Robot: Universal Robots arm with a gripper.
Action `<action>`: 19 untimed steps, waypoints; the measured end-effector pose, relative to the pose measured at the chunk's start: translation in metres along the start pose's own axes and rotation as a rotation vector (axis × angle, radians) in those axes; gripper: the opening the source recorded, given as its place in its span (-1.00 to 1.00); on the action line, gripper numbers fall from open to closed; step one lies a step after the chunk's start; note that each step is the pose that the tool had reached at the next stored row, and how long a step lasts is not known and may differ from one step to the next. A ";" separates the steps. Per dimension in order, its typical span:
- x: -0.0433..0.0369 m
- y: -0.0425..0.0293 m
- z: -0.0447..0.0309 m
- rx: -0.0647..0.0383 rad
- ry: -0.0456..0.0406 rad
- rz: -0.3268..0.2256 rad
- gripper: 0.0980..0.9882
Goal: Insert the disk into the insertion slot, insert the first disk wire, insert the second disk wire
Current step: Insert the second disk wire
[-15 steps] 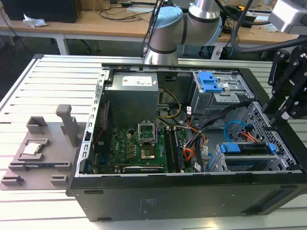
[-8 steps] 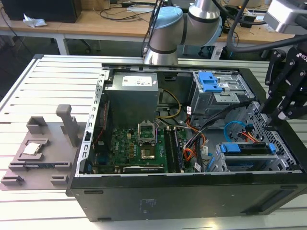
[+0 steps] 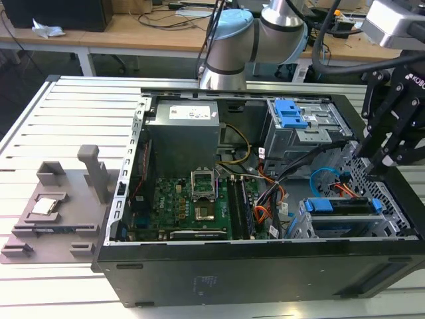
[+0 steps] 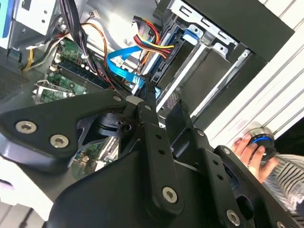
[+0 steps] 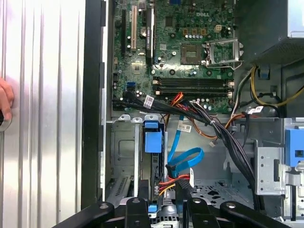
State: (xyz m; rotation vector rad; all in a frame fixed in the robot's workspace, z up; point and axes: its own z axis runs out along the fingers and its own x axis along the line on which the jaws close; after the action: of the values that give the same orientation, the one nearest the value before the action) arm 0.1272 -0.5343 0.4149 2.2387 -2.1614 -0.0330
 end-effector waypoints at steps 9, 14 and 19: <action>-0.0096 0.0081 0.0188 0.001 0.0035 -0.093 -0.41; -0.0148 0.0106 0.0265 0.001 0.0050 -0.135 -0.41; -0.0171 0.0109 0.0360 0.001 0.0090 -0.201 -0.41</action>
State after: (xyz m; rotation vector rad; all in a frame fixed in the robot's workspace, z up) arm 0.1144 -0.5178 0.3793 2.4419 -1.9241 -0.0260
